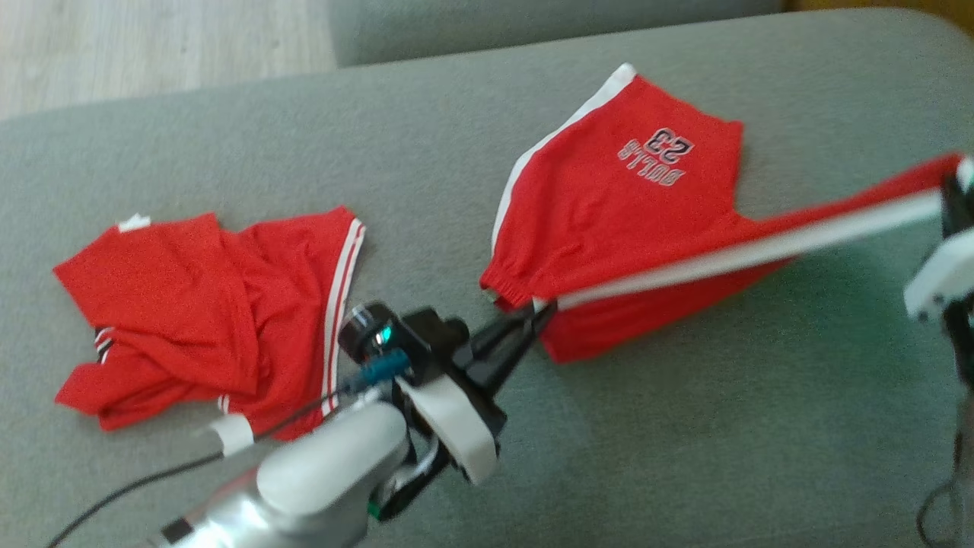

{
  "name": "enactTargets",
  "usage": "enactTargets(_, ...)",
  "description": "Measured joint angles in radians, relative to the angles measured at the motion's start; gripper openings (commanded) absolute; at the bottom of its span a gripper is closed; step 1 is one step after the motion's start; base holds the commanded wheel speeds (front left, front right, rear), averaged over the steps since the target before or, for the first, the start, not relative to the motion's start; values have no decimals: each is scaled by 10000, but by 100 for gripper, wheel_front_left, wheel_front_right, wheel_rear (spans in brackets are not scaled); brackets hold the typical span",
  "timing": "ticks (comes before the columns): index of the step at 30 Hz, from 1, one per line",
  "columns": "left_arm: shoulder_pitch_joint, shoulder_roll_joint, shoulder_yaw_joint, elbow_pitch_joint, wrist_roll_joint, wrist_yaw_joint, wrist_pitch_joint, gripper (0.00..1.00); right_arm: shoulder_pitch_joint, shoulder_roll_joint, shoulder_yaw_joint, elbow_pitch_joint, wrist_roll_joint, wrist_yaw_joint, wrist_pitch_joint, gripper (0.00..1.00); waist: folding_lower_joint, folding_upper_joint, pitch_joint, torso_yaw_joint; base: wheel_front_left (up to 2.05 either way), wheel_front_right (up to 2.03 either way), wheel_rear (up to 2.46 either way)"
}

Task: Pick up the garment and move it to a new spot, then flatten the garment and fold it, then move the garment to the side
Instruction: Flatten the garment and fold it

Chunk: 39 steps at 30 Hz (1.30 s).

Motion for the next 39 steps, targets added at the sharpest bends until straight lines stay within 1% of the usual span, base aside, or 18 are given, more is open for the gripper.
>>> enactTargets(4,-417,-6,196,84,-29,48,-2,0,-929,105,94,77,-372,0,-84,0,0,0,375,283,0,0,0)
enactTargets(8,-692,-44,330,226,-29,46,0,0,-1736,125,276,608,-767,0,-291,0,0,0,753,577,0,0,0)
enactTargets(17,-1363,-305,387,617,-29,-15,10,0,-3864,77,1072,2418,-1473,0,-988,0,0,0,1674,1217,0,0,0)
enactTargets(18,-1363,-305,387,617,-29,-15,10,0,-3864,77,1072,2418,-1473,0,-988,0,0,0,1674,1217,0,0,0)
enactTargets(21,-1503,-410,385,742,-12,-29,4,0,-4518,46,1216,3110,-1728,0,-1271,0,1,-1,1966,1448,0,0,0)
enactTargets(23,-1599,-502,382,817,13,-111,-2,0,-4858,10,1292,3605,-1904,0,-1467,0,0,0,2142,1606,0,0,0)
enactTargets(26,-1756,-648,366,907,27,-125,-15,0,-5283,-96,1329,4297,-2128,0,-1730,0,0,-1,2388,1826,0,0,0)
enactTargets(27,-1817,-698,357,949,65,-199,-17,0,-5405,-138,1327,4512,-2205,0,-1812,0,0,-1,2466,1898,0,0,0)
enactTargets(32,-2058,-932,257,1168,198,-288,-31,0,-6013,-284,1304,5513,-2508,0,-2117,0,0,-1,2784,2190,0,0,0)
enactTargets(33,-2086,-976,242,1216,196,-288,-46,0,-6111,-301,1306,5708,-2568,0,-2142,90,0,-1,2826,2239,0,0,0)
enactTargets(34,-2104,-1011,222,1275,196,-291,-42,0,-6180,-303,1287,5879,-2625,0,-2211,100,0,-1,2856,2279,0,0,0)
enactTargets(35,-2105,-1051,207,1336,194,-291,-27,29,-6252,-301,1264,6078,-2625,0,-2224,100,-1,-1,2878,2314,0,0,0)
enactTargets(36,-2105,-1076,190,1396,192,-291,0,84,-6292,-303,1243,6234,-2623,0,-2316,100,-1,-1,2893,2338,0,0,0)
enactTargets(37,-2105,-1101,180,1457,192,-290,-2,100,-6320,-301,1214,6391,-2621,0,-2426,100,-1,-1,2899,2356,0,0,0)
enactTargets(39,-2105,-1120,184,1565,190,-280,-4,100,-6378,-290,1135,6696,-2497,0,-2685,100,-1,-1,2863,2364,0,0,0)
